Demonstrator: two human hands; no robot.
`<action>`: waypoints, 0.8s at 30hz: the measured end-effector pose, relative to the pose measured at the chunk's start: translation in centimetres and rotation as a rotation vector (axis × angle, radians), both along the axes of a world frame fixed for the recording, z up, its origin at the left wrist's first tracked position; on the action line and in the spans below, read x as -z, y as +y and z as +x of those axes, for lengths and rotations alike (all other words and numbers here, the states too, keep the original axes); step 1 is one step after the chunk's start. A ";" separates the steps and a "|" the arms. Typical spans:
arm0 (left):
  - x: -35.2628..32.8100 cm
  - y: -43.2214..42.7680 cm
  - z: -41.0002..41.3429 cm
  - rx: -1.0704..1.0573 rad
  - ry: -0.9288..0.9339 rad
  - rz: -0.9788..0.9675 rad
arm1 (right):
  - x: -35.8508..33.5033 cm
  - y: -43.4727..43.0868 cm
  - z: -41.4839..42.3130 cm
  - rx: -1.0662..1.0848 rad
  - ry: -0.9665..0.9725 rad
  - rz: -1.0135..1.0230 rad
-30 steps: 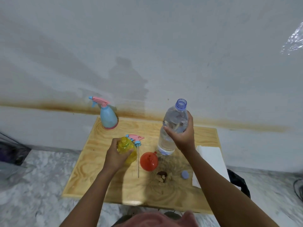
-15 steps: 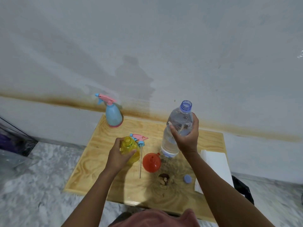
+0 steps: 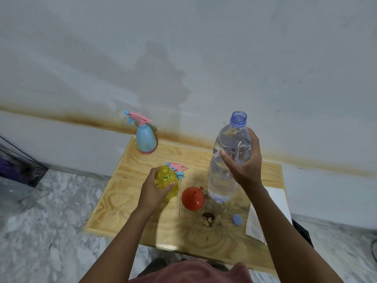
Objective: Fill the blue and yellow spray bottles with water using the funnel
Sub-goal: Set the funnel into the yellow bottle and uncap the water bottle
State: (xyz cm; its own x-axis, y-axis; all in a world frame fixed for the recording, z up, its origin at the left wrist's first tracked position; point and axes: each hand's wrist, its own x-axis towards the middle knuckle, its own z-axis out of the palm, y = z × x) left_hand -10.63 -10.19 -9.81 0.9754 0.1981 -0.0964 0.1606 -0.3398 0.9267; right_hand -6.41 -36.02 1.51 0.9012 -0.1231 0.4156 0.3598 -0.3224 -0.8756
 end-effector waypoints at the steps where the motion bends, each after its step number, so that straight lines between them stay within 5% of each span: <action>1: 0.1 0.0 -0.1 0.003 -0.018 -0.004 | -0.3 0.0 -0.2 -0.034 0.011 0.000; 24: 0.9 0.5 0.1 0.059 -0.124 0.083 | 0.3 3.1 -4.8 -0.356 0.307 -0.192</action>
